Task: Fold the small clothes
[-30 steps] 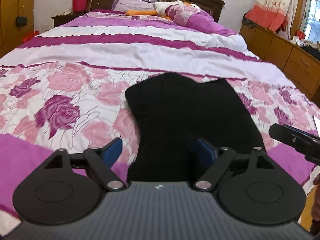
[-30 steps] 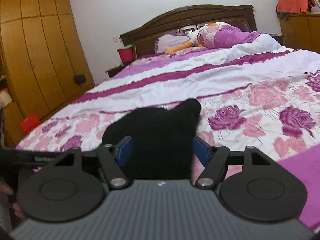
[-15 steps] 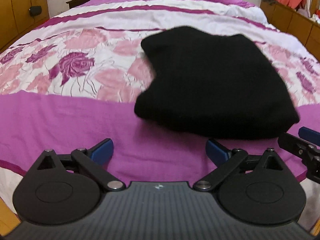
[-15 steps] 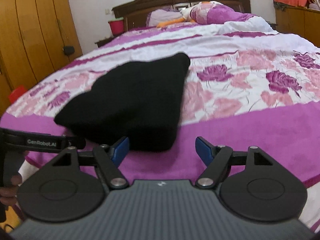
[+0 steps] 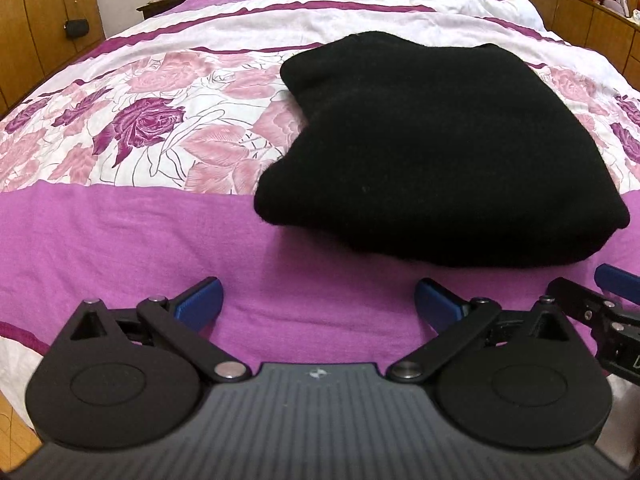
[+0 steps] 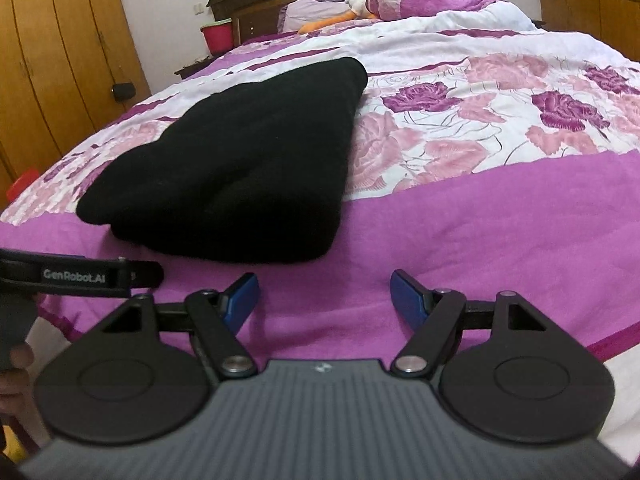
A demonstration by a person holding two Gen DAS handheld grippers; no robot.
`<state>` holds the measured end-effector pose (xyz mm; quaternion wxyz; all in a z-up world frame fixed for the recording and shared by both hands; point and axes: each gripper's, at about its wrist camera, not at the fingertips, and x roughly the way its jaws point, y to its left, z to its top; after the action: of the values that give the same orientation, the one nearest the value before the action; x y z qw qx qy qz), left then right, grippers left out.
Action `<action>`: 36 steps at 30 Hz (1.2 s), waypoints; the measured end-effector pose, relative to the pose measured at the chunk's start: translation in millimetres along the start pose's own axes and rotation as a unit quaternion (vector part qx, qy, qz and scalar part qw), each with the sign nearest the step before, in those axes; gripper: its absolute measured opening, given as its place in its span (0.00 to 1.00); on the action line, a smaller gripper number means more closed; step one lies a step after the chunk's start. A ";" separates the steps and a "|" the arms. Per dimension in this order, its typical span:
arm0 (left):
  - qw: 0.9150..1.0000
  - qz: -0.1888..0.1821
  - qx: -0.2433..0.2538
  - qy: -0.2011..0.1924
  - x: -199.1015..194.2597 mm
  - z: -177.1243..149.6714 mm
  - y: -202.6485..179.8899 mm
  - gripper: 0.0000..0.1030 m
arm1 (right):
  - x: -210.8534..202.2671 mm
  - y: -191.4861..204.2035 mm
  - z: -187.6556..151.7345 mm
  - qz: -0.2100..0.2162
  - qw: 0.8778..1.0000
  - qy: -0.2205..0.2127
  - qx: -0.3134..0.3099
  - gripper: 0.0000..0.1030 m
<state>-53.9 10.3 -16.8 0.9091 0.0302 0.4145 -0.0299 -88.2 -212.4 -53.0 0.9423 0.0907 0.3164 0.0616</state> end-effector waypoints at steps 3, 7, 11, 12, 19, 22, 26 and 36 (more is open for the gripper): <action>1.000 0.001 0.000 0.001 0.7 -0.9 -0.6 1.00 | 0.2 -0.6 0.0 0.001 1.000 -0.001 0.003 0.72; 1.000 0.001 -0.001 0.003 2.1 0.1 -0.3 1.00 | -0.4 -0.6 -1.0 0.004 1.000 -0.003 0.004 0.72; 1.000 0.003 0.001 0.003 2.4 0.1 -0.5 1.00 | -1.1 -0.9 -1.6 0.005 1.000 -0.005 0.005 0.72; 1.000 0.003 0.001 0.002 1.9 -0.4 -1.3 1.00 | -1.2 -1.0 -1.7 0.005 1.000 -0.005 0.006 0.72; 1.000 0.001 -0.001 -0.001 2.0 -1.6 0.0 1.00 | -1.4 -2.0 -2.1 0.007 1.000 -0.006 0.009 0.72; 1.000 0.001 -0.001 -0.002 2.0 -1.4 0.1 1.00 | -1.3 -2.0 -2.2 0.007 1.000 -0.006 0.009 0.72; 1.000 0.001 -0.001 -0.001 2.1 -1.6 -0.2 1.00 | -1.4 -2.0 -2.3 0.007 1.000 -0.007 0.010 0.72; 1.000 0.001 -0.001 -0.001 2.3 -1.4 -0.3 1.00 | -1.7 -1.9 -2.1 0.008 1.000 -0.007 0.011 0.72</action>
<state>-53.4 10.0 -19.4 0.9097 0.0292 0.4133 -0.0284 -90.6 -214.2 -54.1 0.9429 0.1037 0.3098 0.0654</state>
